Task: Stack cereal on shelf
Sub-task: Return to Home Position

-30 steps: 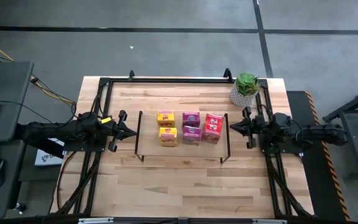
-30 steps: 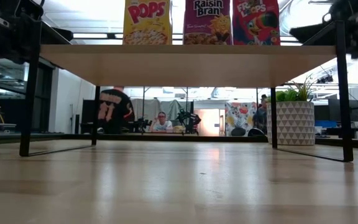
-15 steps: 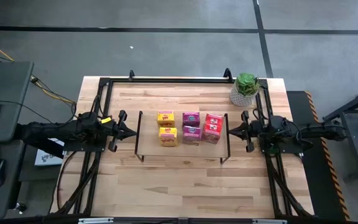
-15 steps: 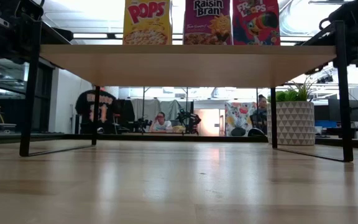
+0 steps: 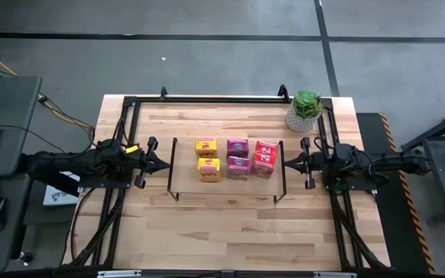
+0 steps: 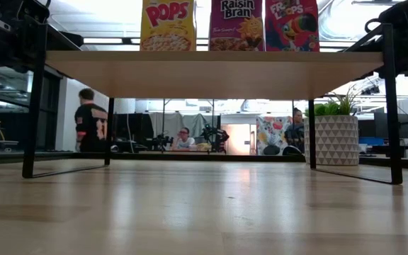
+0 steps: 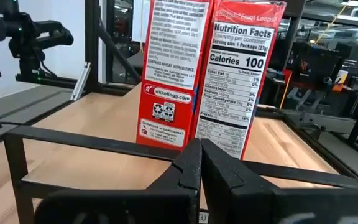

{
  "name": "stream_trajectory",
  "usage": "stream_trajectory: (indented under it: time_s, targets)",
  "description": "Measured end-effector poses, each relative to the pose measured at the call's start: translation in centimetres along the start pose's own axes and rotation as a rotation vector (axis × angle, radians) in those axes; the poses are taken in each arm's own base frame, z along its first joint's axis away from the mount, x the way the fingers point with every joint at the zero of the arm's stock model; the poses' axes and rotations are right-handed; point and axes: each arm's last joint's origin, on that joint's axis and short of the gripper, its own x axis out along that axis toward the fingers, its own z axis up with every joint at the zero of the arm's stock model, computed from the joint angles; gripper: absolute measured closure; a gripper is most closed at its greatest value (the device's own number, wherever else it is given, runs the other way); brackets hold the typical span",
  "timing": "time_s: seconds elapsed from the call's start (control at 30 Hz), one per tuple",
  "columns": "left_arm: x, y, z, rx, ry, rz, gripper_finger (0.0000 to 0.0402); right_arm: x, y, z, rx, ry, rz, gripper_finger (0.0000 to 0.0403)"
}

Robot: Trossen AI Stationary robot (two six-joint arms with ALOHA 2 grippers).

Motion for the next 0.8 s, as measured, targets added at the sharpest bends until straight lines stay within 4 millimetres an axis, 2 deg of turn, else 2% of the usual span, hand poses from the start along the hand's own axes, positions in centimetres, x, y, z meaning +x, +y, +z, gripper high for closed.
stream_trajectory:
  time_s: [0.2, 0.53, 0.8]
  targets:
    - [0.00, 0.00, 0.00, 0.000, 0.000, 0.000, 0.0398, 0.01, -0.09, 0.53, 0.036, -0.058, -0.009, 0.0402]
    - [0.00, 0.00, 0.00, 0.000, 0.000, 0.000, 0.0398, 0.02, -0.05, 0.33, 0.177, -0.038, -0.004, 0.0402]
    - [0.00, 0.00, 0.00, 0.000, 0.000, 0.000, 0.0398, 0.01, -0.05, 0.31, 0.178, -0.036, -0.003, 0.0402]
